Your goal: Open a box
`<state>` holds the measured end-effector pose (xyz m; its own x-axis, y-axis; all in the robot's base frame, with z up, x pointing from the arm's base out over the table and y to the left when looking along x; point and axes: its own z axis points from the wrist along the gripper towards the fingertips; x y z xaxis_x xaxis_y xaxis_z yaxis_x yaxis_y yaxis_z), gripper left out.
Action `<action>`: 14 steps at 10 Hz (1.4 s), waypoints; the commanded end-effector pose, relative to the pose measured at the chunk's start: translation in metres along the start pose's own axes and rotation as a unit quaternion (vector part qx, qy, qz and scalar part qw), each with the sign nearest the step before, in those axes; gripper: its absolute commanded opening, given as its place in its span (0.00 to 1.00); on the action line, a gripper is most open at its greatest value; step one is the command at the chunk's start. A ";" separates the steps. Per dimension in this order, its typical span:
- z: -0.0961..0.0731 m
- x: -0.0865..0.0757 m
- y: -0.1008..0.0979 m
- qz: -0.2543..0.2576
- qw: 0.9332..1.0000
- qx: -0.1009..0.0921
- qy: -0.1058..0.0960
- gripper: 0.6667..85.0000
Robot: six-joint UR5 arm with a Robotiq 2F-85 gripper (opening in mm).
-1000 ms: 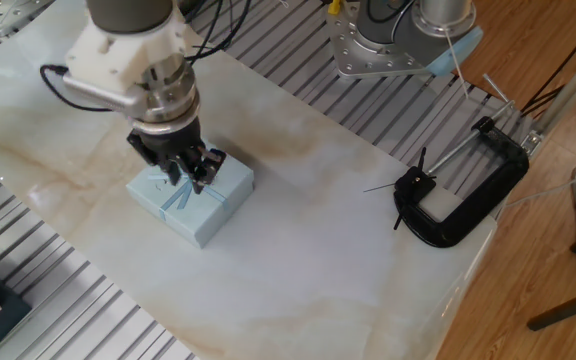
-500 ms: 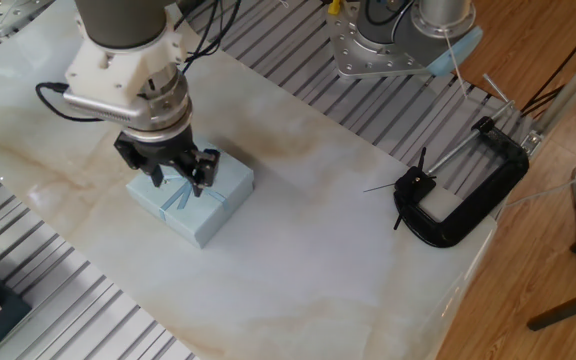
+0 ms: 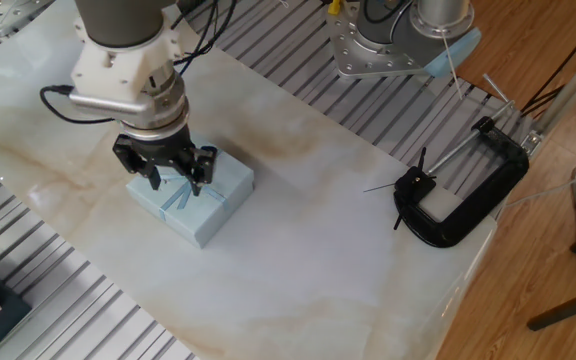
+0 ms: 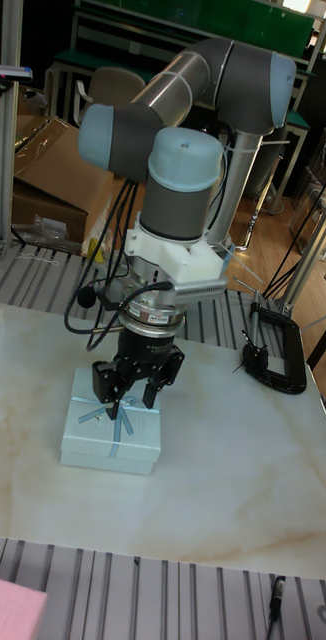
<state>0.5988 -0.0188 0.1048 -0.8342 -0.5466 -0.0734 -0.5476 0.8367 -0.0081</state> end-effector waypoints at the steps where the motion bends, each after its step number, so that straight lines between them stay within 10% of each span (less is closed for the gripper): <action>1: -0.005 0.030 -0.037 -0.193 0.978 0.055 0.055 0.69; 3: -0.018 0.052 -0.035 -0.223 0.970 0.051 0.088 0.69; 5: -0.014 0.043 0.000 -0.182 0.982 -0.010 0.055 0.68; 13: 0.003 0.060 0.018 -0.191 0.979 -0.040 0.050 0.60; 14: 0.006 0.059 0.008 -0.196 0.979 -0.021 0.056 0.60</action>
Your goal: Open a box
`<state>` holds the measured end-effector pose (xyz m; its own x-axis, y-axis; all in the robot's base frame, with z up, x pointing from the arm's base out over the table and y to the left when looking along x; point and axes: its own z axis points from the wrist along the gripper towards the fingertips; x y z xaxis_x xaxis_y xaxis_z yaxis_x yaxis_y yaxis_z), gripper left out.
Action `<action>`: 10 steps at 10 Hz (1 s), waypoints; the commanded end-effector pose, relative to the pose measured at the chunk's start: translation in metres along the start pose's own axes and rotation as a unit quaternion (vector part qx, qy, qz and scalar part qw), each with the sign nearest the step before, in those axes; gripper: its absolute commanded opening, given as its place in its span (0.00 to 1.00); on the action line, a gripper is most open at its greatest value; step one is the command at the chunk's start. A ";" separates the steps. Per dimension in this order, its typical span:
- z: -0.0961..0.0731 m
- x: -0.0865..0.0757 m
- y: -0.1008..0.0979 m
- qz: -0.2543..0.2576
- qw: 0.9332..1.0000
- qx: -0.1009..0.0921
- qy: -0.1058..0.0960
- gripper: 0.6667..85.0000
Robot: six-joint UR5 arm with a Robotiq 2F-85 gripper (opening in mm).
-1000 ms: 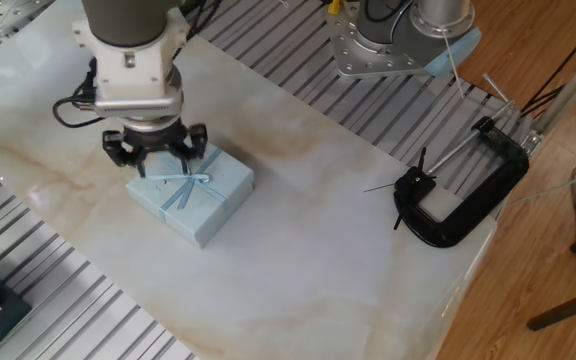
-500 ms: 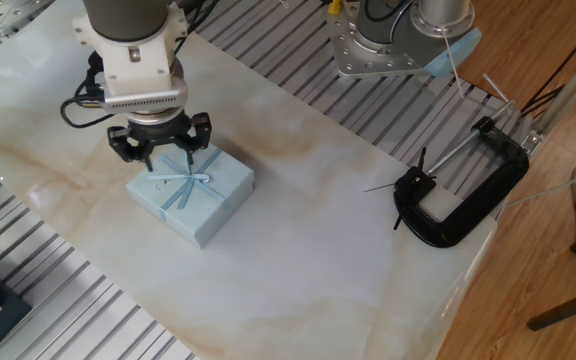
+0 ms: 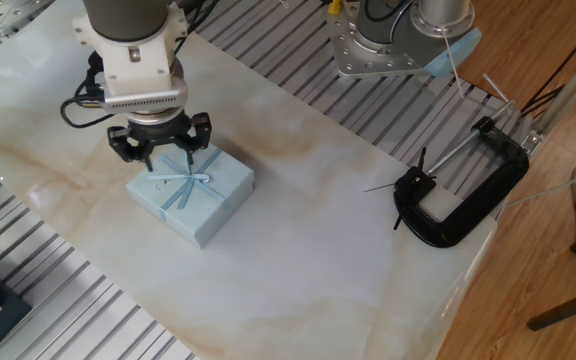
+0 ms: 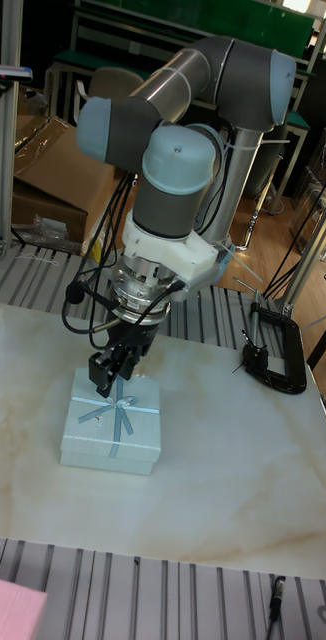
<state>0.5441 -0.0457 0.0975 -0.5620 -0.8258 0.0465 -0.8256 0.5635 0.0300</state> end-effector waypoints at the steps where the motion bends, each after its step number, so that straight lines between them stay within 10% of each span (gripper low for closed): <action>1: 0.010 -0.003 -0.010 -0.001 1.000 0.015 0.003 0.59; 10: 0.029 -0.020 0.003 0.020 1.000 0.002 -0.017 0.50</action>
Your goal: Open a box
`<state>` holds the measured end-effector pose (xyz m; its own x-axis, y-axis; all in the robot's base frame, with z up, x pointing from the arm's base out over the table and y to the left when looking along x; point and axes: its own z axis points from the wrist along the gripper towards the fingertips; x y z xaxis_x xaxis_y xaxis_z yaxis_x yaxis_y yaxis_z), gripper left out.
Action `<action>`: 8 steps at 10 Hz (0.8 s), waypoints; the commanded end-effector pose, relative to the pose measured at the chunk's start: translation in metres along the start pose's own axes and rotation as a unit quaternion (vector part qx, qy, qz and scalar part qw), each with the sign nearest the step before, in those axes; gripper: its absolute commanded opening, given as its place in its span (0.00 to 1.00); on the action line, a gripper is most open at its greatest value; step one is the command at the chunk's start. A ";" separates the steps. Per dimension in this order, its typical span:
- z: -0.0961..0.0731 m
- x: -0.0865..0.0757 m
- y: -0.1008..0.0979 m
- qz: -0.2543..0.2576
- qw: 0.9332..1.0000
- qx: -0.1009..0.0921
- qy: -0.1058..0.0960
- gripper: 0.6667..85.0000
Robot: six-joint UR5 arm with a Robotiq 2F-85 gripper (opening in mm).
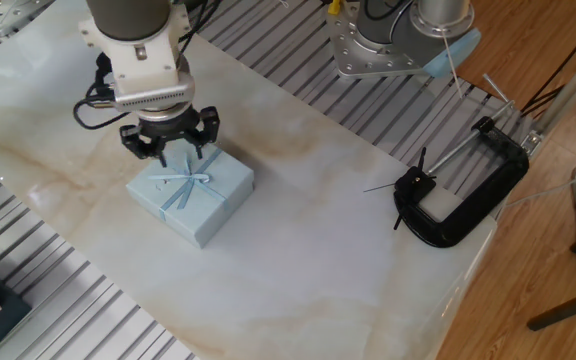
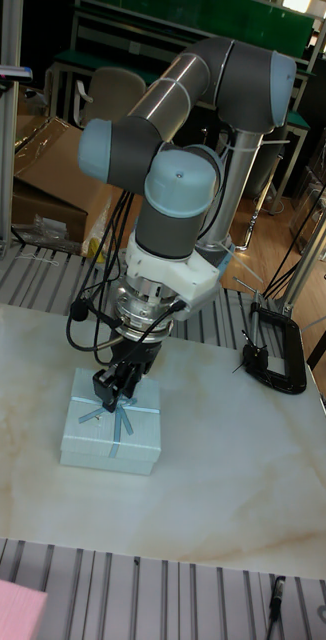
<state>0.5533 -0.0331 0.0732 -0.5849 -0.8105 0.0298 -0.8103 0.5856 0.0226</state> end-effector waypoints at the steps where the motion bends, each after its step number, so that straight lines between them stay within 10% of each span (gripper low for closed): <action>1: 0.005 0.000 0.002 0.003 1.000 0.003 -0.003 0.49; 4: 0.005 0.003 -0.001 0.005 1.000 0.009 -0.005 0.45; 6: -0.005 -0.008 -0.005 0.031 0.999 0.013 0.000 0.02; 8: -0.015 -0.015 0.001 0.043 0.999 0.003 -0.011 0.01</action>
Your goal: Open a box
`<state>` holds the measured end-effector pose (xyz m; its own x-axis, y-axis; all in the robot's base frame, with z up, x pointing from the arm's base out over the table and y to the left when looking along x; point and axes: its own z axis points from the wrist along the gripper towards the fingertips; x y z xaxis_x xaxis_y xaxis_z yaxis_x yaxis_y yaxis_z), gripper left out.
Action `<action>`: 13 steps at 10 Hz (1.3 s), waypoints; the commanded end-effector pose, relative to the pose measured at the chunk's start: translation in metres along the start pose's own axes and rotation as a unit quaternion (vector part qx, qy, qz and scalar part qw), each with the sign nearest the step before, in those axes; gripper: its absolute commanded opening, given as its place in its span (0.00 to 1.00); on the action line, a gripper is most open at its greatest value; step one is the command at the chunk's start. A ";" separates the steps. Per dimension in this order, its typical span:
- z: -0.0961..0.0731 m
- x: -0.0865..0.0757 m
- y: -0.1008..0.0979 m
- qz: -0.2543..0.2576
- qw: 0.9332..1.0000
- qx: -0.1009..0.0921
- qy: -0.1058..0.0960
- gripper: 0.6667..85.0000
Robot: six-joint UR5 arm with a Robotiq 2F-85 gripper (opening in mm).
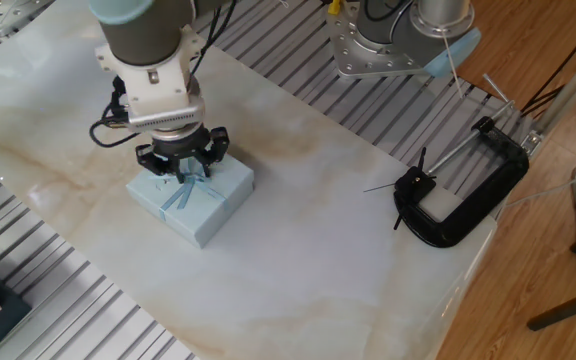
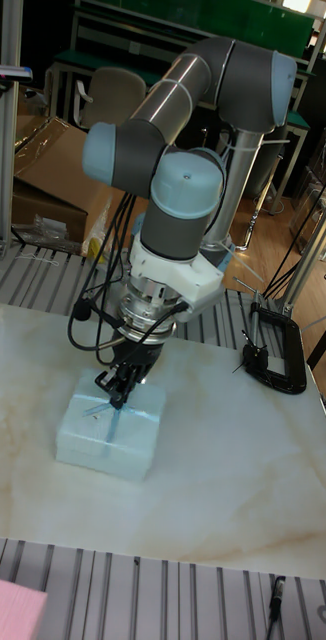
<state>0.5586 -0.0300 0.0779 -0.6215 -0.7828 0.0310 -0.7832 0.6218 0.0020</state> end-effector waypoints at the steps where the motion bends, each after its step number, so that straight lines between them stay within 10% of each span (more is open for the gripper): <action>1: -0.015 -0.006 0.006 0.024 0.999 -0.015 -0.015 0.01; 7: -0.060 0.009 0.026 0.053 0.998 -0.046 0.007 0.01; 13: -0.068 -0.015 0.036 0.076 0.996 -0.056 0.005 0.01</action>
<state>0.5388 -0.0082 0.1417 -0.7147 -0.6969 0.0594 -0.6916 0.7168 0.0889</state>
